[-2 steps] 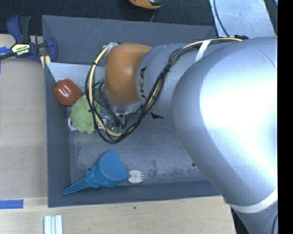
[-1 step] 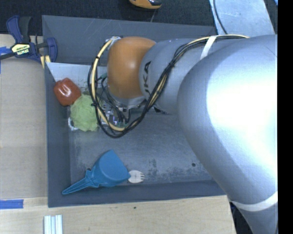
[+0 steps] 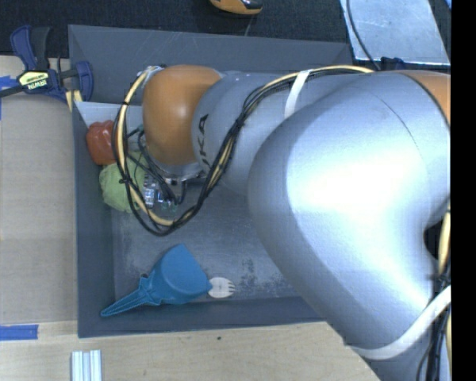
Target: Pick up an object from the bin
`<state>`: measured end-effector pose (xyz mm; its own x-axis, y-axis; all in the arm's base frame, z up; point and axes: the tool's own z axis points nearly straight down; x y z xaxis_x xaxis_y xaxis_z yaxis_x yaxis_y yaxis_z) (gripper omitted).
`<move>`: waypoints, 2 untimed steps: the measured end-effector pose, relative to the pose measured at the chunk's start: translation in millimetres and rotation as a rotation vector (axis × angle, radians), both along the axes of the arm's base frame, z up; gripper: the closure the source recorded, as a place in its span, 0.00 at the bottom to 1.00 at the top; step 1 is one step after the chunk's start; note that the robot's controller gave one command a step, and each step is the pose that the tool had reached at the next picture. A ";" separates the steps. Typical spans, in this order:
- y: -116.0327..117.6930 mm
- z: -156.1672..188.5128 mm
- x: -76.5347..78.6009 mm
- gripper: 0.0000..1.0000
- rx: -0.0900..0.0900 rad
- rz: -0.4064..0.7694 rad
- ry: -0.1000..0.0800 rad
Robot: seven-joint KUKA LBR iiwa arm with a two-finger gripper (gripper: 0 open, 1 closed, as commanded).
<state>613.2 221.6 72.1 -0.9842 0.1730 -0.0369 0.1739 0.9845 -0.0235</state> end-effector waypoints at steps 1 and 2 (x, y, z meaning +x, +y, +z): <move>-13.4 5.3 -3.0 1.00 0.014 0.002 -0.001; -46.1 11.1 -59.5 1.00 0.013 -0.028 -0.007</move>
Offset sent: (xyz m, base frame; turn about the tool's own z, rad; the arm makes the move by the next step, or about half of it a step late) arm -0.0695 -0.0523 0.0118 0.0337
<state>553.7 175.5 83.2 -0.9787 0.2011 -0.0414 0.2017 0.9794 -0.0099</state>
